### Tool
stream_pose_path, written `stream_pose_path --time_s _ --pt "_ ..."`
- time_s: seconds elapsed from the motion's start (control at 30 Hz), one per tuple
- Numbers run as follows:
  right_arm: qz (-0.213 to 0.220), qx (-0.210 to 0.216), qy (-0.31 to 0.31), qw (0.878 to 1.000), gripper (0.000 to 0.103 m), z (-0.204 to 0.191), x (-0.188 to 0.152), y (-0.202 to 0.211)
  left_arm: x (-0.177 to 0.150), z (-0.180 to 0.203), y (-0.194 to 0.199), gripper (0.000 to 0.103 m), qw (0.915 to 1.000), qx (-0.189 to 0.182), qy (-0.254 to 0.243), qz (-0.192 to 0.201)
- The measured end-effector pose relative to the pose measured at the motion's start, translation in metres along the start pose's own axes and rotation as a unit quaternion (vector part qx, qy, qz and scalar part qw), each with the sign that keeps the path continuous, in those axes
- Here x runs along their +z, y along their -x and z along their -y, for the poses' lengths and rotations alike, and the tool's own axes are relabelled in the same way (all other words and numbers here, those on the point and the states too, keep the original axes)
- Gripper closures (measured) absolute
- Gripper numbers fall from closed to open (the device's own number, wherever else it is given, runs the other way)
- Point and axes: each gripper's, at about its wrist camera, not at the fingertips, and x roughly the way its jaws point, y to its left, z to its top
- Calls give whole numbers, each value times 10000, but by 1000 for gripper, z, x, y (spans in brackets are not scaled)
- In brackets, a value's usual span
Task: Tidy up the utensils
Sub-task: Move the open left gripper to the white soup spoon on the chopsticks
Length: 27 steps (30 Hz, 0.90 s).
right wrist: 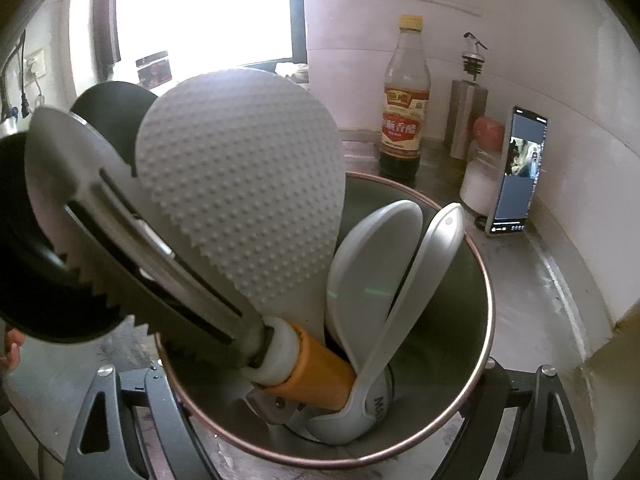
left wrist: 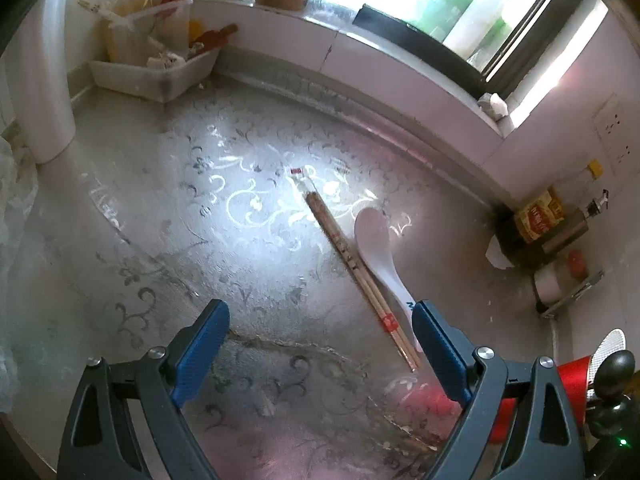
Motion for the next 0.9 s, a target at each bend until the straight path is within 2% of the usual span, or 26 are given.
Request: stream_pose_path --time_s 0.37,0.63,0.73,0.9 --pt "13 -81 0 10000 13 -3 0 2 12 4 -11 10 9999 -22 -125 -10" --pt "33 -123 -55 9999 13 -4 -1 3 43 15 -27 10 9994 -57 -339 -43" --pt "44 -150 -47 9999 13 -6 -1 3 56 20 -37 10 9991 -42 -354 -217" --pt "55 -133 -72 9999 13 -5 -1 3 71 22 -47 10 9985 -361 -217 -358"
